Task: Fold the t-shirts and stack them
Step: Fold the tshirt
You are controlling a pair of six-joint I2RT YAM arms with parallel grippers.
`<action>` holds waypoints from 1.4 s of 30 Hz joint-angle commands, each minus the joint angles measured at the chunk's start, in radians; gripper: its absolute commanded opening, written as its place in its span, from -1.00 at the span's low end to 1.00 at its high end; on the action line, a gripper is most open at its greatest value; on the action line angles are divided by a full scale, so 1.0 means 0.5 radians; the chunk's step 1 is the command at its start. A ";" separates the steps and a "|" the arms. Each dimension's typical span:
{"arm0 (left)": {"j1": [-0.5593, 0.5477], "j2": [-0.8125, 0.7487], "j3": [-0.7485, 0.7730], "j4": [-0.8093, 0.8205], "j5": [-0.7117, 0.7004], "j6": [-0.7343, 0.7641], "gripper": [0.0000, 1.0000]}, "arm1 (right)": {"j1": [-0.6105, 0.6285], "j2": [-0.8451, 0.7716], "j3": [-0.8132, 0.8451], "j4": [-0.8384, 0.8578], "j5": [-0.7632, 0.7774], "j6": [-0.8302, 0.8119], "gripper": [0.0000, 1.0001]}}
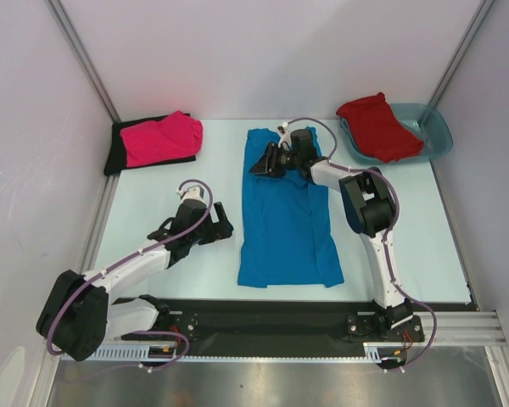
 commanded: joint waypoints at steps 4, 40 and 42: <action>0.041 -0.050 0.032 0.057 0.006 0.030 1.00 | 0.053 0.062 0.184 -0.379 0.295 -0.183 -0.11; 0.084 0.002 0.041 0.064 0.080 0.036 1.00 | 0.053 0.212 0.273 -0.300 0.130 -0.088 -0.82; 0.084 0.002 0.041 0.064 0.086 0.036 1.00 | 0.047 0.185 0.242 -0.278 0.133 -0.100 -0.97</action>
